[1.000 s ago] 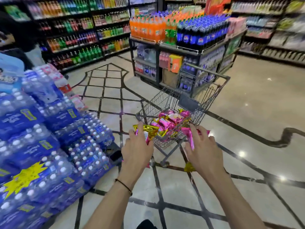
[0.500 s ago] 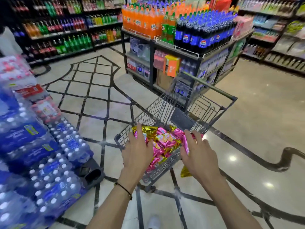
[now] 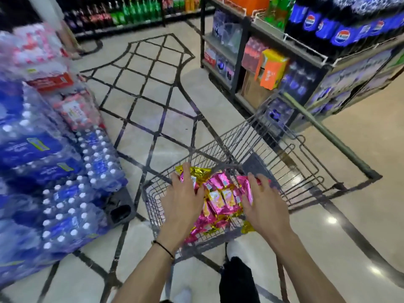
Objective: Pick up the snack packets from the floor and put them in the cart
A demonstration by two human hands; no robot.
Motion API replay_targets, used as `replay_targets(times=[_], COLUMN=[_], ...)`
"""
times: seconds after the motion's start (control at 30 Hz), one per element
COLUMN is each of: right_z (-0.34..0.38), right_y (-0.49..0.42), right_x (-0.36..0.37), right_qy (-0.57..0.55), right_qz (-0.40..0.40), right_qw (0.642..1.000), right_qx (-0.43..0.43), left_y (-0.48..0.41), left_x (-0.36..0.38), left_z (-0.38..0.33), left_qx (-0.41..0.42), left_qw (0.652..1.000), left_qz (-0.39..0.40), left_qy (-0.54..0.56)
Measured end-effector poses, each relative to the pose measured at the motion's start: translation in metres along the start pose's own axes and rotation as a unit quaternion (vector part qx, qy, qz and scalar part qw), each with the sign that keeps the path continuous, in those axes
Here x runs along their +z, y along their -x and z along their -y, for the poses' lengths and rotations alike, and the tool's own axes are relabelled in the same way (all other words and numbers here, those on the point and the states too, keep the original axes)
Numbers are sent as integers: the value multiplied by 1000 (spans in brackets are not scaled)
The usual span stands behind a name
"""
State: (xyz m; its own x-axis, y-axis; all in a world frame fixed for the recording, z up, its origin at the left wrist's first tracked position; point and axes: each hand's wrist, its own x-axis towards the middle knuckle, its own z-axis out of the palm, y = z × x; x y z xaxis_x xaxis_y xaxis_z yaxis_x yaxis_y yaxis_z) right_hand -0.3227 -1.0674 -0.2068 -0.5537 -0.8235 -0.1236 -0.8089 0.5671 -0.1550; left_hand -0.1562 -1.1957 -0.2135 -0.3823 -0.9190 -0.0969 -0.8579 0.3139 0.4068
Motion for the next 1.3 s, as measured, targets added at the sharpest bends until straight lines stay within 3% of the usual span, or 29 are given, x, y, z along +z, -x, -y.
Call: replay_targets(times=[0.37,0.57,0.87,1.3], right_z=[-87,-93,-109,-128], right_y=[-177,-224,-249,-244], right_x=[76,143,268,330], right_qy=[26,25,7,10], right_qz=[159,197,296,303], right_qw=[979,970,949,950], right_qx=[-127,-141,-111,-79], left_y=[-66,-100,-116,-102], left_x=[141,203,298,346], left_z=[-52,-40,-12,-9], left_qx=[-192,-225,-293,-325], left_qw=[980,972,948,934], left_qz=[44,56,112,143], left_qy=[-6,-28,-50,-35])
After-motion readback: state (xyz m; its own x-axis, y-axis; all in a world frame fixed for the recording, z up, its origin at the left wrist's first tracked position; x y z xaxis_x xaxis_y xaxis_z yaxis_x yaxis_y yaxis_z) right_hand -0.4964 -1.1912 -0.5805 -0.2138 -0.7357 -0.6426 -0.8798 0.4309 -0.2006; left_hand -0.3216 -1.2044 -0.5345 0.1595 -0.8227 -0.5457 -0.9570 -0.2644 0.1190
